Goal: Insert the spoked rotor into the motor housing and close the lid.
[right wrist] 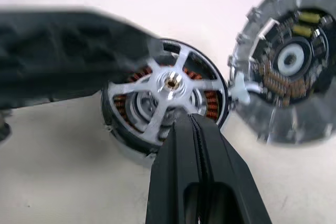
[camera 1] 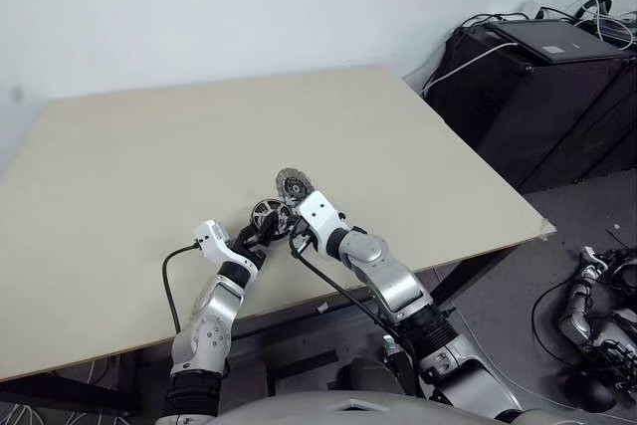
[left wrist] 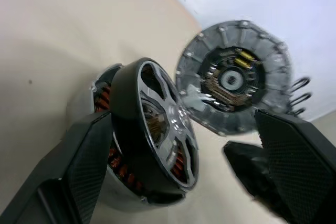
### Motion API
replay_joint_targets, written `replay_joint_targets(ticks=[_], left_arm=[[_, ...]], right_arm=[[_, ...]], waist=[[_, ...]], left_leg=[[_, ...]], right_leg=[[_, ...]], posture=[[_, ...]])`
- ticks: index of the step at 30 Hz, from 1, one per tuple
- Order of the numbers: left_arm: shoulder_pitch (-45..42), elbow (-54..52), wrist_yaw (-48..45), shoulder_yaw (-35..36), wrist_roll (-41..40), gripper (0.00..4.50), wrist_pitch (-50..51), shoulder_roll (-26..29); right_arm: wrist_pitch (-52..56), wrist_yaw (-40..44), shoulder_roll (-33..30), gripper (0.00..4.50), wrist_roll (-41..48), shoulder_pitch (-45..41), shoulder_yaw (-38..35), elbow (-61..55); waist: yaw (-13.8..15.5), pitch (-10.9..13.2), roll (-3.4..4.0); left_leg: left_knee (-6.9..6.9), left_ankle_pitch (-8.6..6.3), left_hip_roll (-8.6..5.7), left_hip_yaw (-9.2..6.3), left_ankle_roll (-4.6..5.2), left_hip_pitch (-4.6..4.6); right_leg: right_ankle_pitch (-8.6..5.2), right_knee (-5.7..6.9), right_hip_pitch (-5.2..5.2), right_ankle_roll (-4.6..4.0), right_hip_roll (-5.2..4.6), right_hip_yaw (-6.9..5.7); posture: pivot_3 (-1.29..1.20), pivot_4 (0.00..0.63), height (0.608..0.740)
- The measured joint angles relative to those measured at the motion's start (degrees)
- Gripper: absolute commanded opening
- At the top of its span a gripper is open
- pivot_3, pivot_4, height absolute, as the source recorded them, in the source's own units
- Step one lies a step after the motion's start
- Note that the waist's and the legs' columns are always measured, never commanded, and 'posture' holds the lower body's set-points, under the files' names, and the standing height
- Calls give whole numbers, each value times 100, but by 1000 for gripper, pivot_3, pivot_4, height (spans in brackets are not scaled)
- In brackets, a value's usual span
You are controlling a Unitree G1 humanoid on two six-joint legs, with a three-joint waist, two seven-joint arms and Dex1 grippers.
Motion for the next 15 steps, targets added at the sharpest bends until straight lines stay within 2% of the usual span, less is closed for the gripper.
replay_joint_targets(ticks=[6,15], left_arm=[[-58,-92,142,151,-394,4486,438,-11],[-80,-165,242,237,-550,4486,657,-16]], right_arm=[[-171,-5,155,0,-89,-233,3,431],[-339,-15,223,0,-209,-532,-10,1180]], waist=[[42,-5,8],[53,-6,10]], left_leg=[[1,0,-2,-1,0,2],[1,0,-4,-1,0,2]], right_leg=[[0,0,4,0,0,0],[0,-1,5,0,0,3]], posture=[[0,0,740],[0,0,740]])
